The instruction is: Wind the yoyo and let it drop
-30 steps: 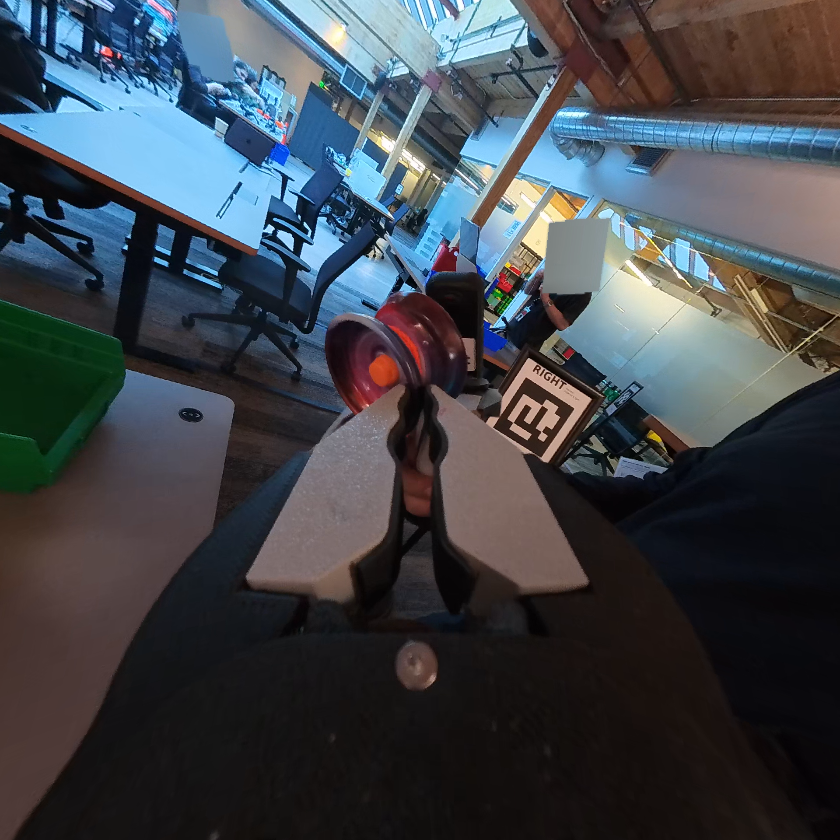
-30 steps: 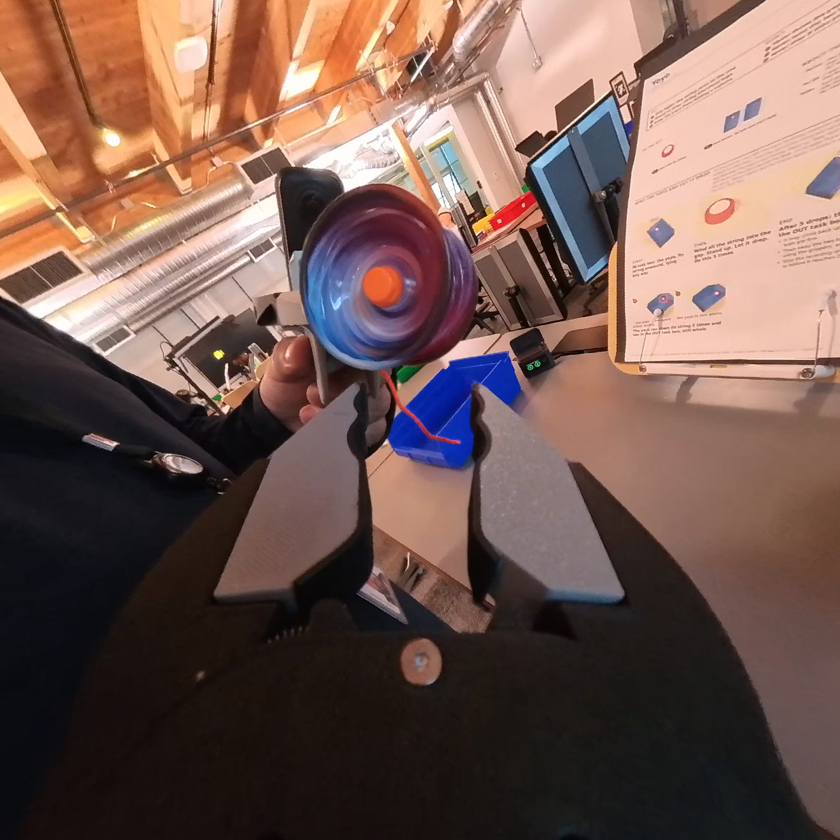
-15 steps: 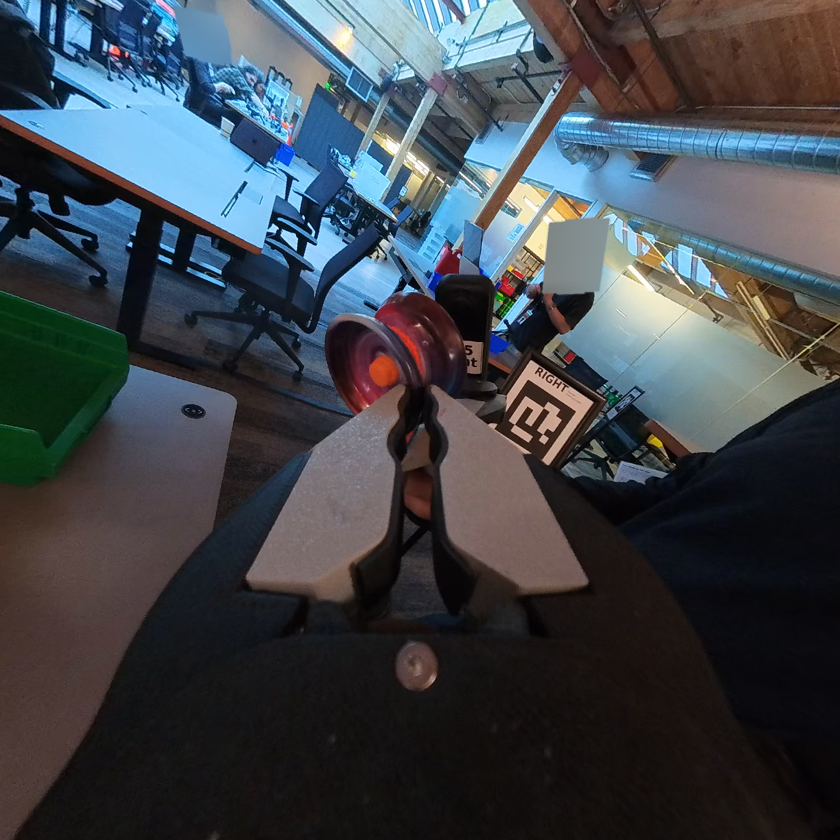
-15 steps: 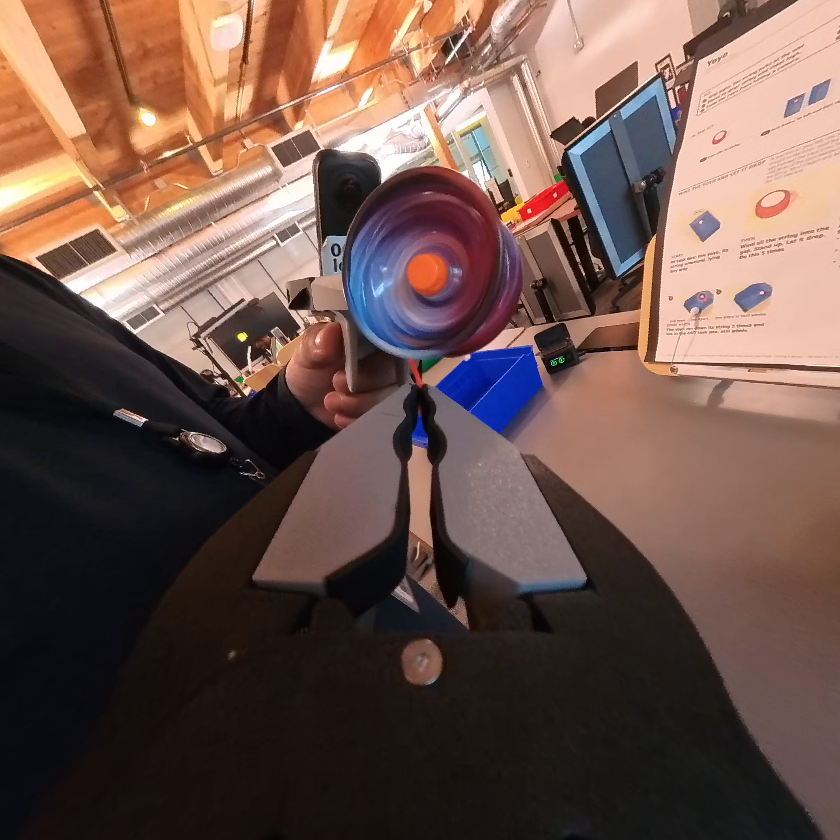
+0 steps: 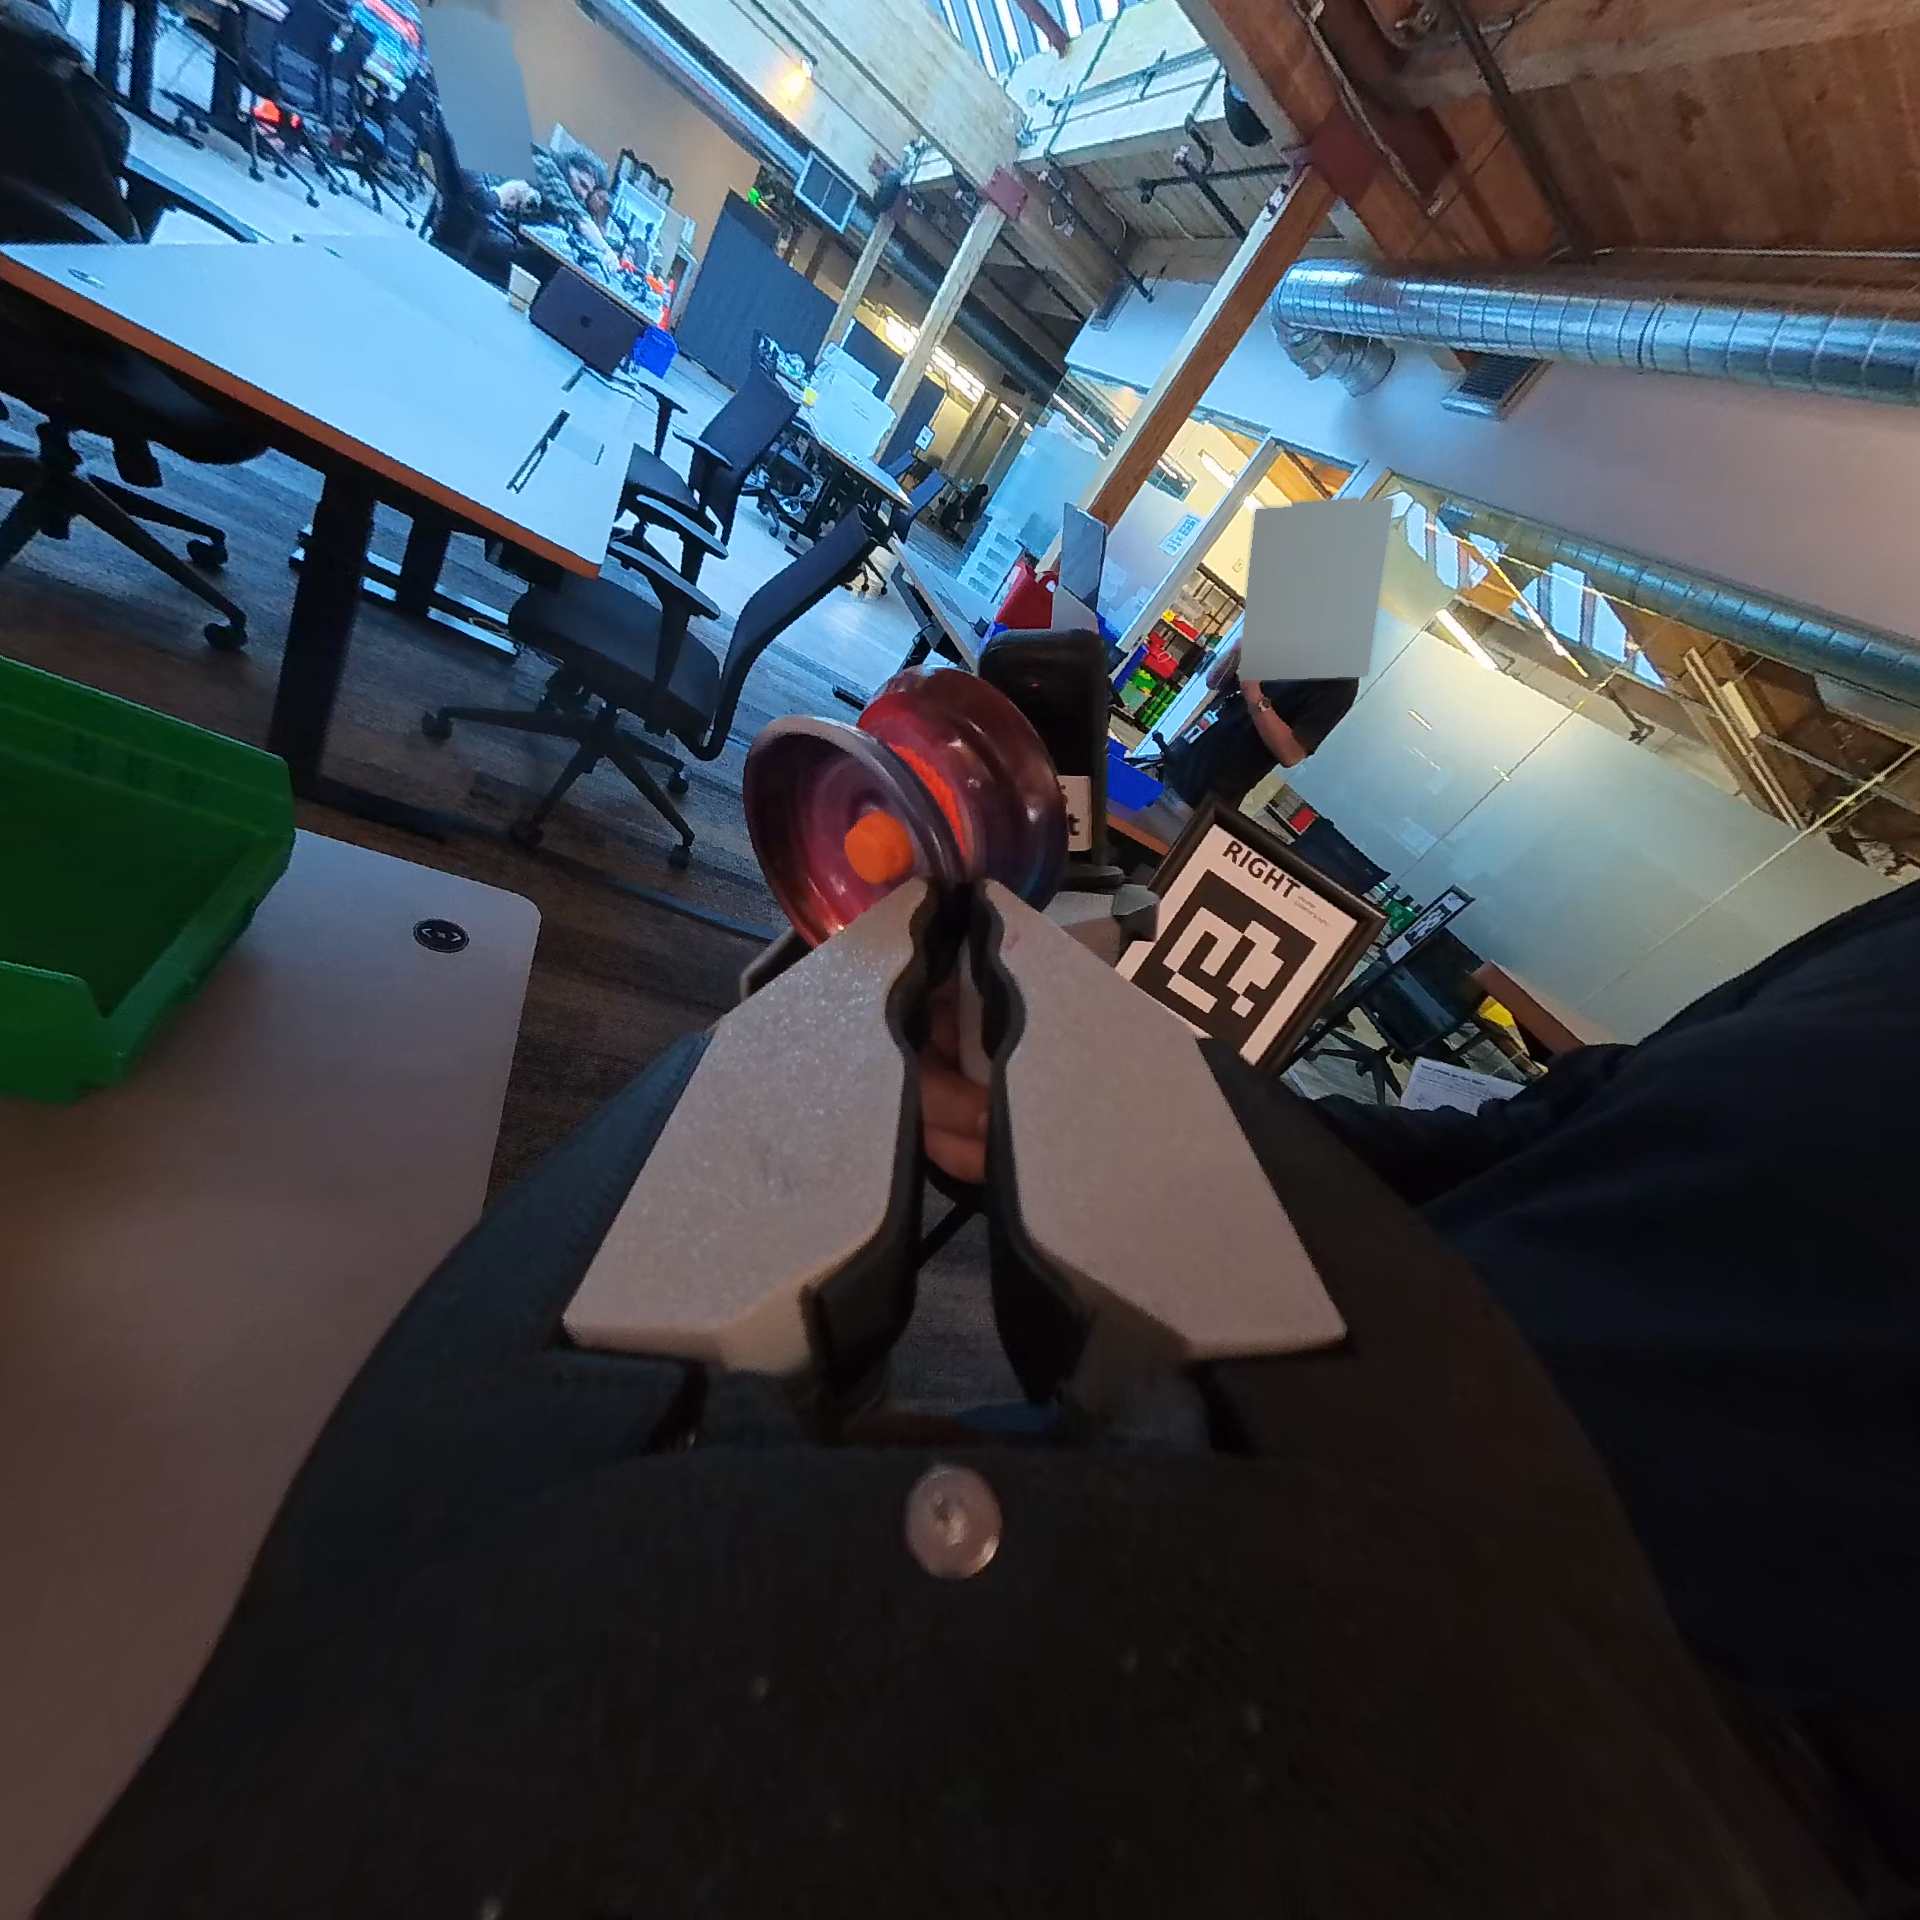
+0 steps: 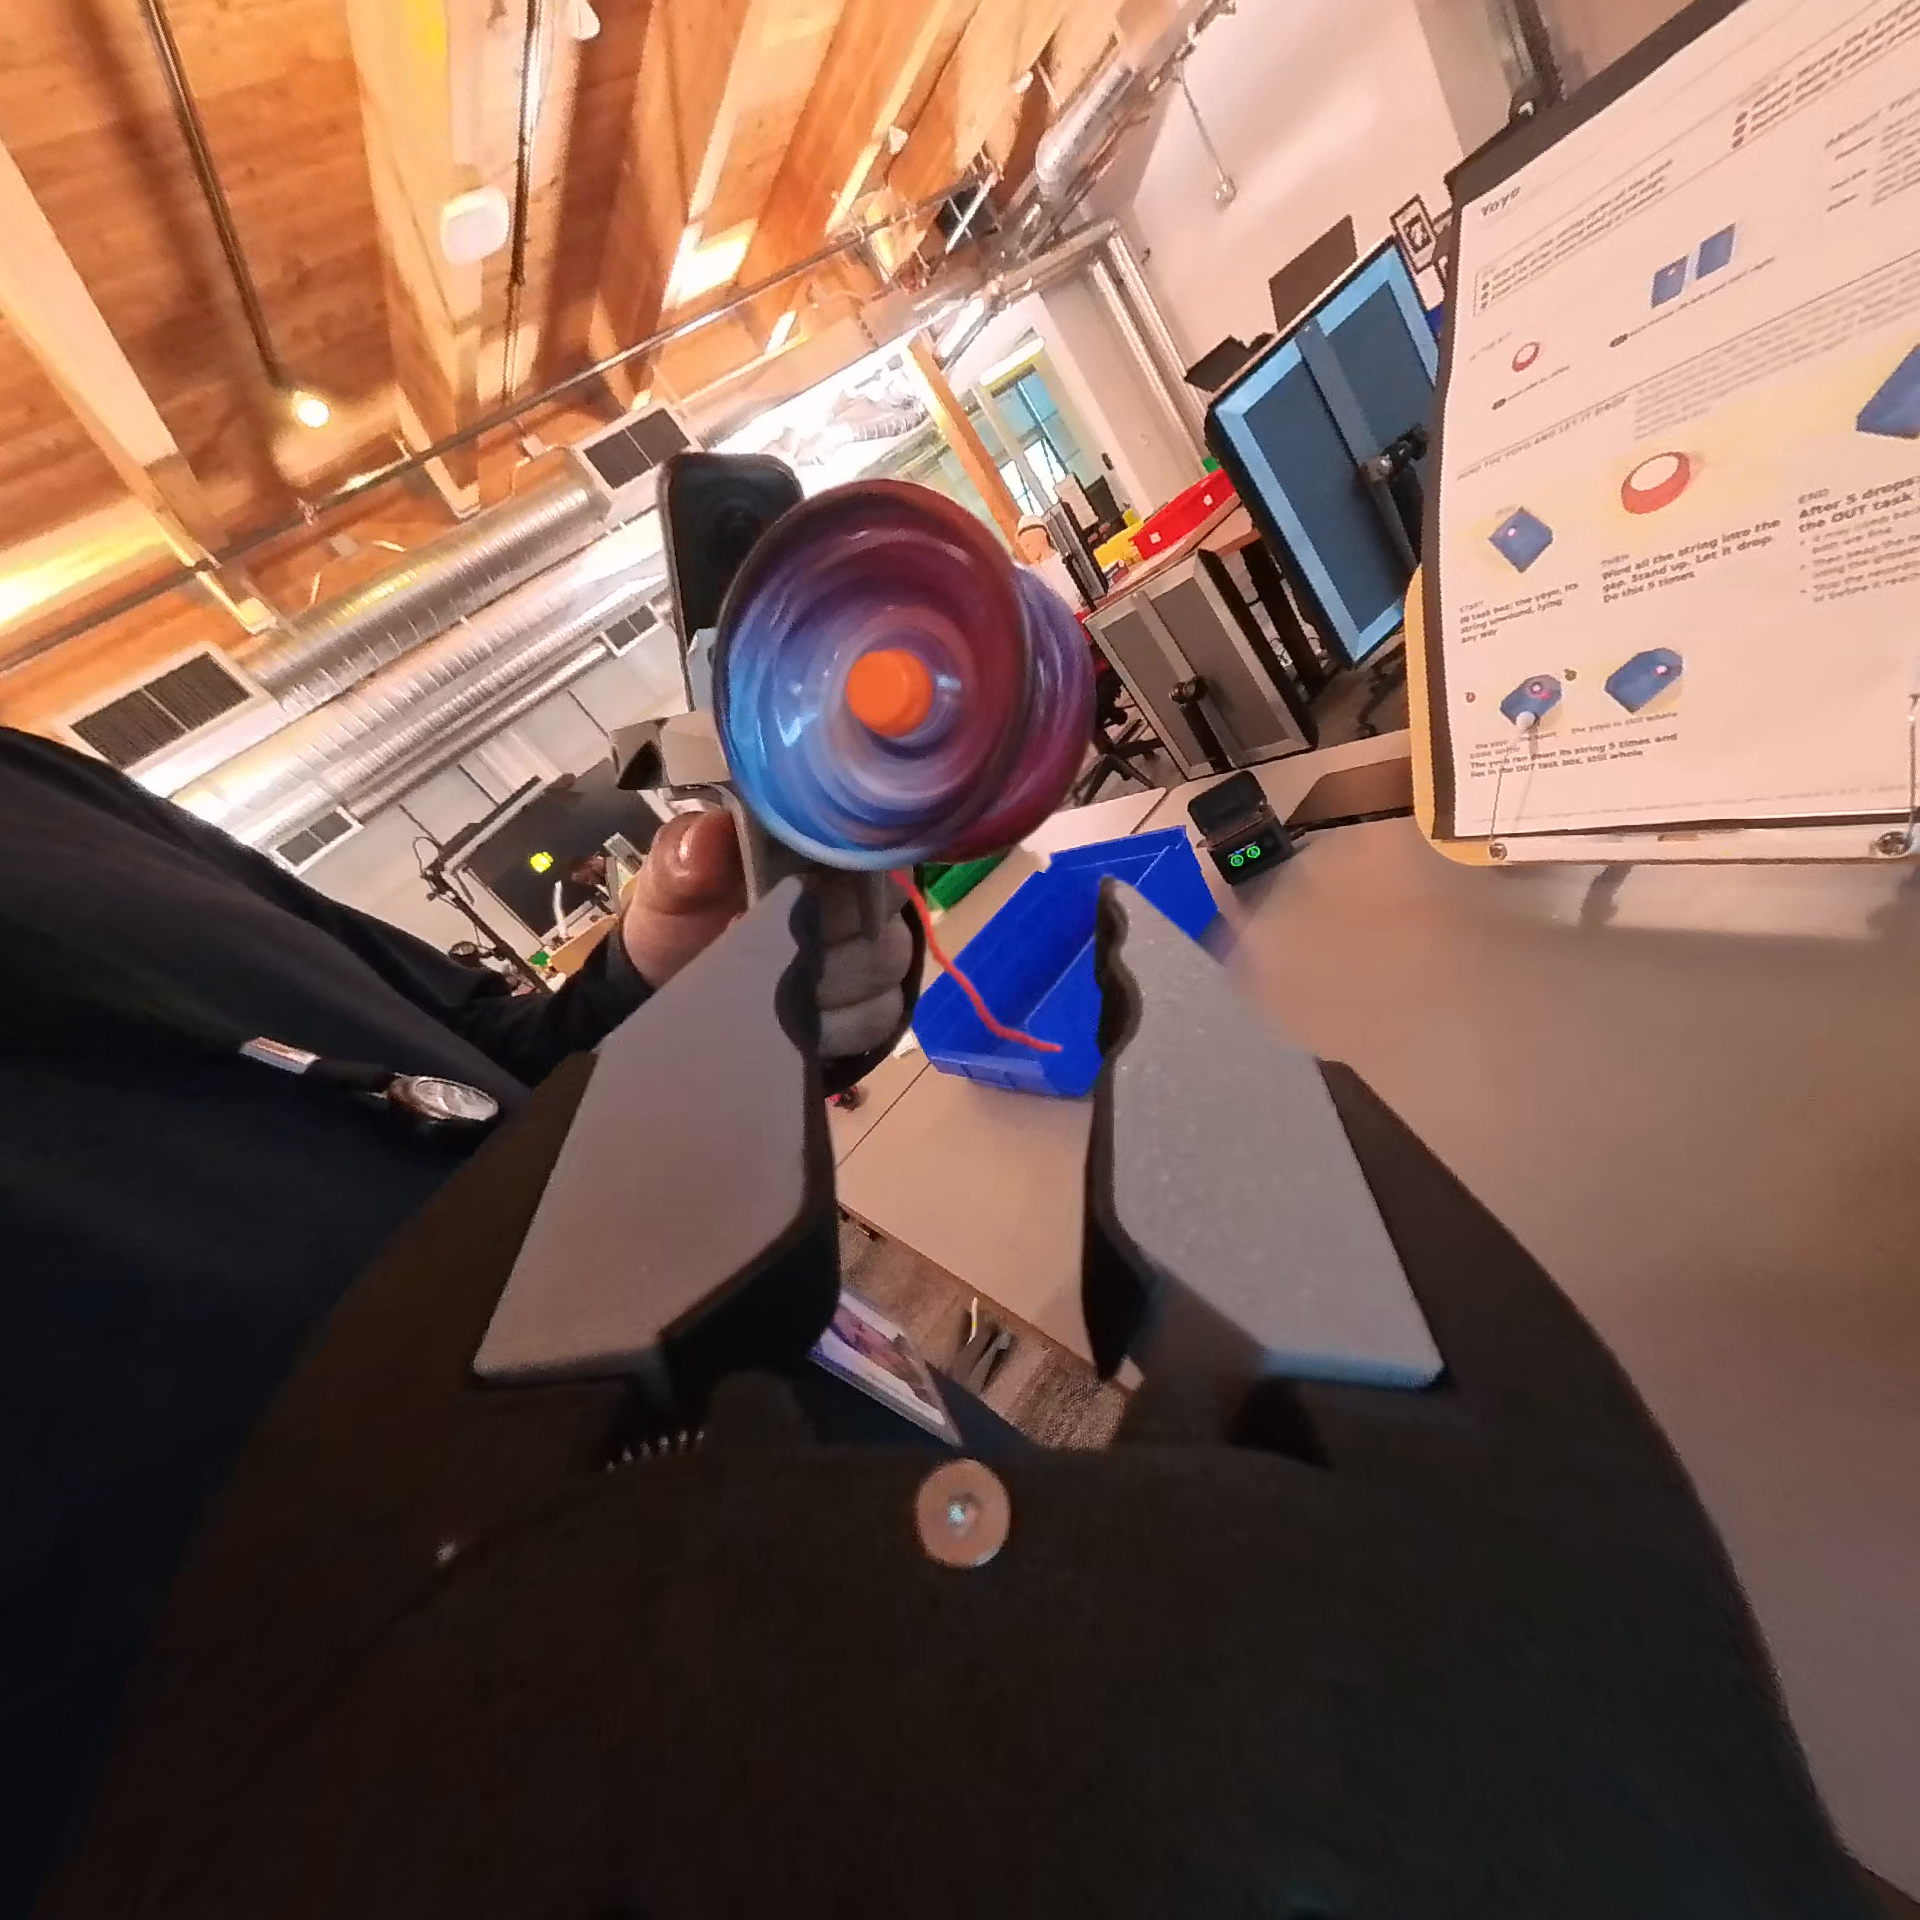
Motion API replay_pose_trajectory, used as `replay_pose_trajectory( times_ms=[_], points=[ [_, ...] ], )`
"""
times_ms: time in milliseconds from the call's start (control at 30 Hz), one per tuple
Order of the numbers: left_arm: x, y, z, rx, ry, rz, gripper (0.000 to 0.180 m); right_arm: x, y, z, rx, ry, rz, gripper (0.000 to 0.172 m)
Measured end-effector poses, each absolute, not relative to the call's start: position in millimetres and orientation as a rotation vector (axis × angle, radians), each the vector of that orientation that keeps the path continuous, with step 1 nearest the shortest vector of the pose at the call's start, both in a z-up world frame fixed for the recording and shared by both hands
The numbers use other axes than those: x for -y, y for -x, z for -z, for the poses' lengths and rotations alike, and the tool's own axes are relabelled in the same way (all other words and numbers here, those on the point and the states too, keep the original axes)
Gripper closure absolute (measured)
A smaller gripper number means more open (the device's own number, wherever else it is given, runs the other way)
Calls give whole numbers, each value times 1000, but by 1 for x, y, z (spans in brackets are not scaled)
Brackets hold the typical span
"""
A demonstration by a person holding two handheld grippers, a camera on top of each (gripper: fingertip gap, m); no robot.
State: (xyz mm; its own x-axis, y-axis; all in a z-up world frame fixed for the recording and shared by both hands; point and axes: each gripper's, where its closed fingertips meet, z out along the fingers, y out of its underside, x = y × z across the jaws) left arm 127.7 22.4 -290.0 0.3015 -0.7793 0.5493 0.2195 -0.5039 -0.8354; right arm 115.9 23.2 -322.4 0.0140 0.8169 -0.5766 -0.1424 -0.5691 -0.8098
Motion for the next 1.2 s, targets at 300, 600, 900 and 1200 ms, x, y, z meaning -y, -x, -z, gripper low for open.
replay_pose_trajectory(
  times_ms=[300,600,900,1200],
  points=[
    [-21,-131,290,-520,1651,1374,179,-20,-111,321,746,1552,-1648,127],
    [-20,-131,293,-511,1658,1382,179,-16,-110,322,774,1546,-1645,145],
    [-20,-130,294,-513,1662,1378,179,-10,-110,320,819,1525,-1644,172],
    [-20,-132,295,-516,1665,1378,179,-9,-112,323,820,1536,-1645,172]
  ],
)
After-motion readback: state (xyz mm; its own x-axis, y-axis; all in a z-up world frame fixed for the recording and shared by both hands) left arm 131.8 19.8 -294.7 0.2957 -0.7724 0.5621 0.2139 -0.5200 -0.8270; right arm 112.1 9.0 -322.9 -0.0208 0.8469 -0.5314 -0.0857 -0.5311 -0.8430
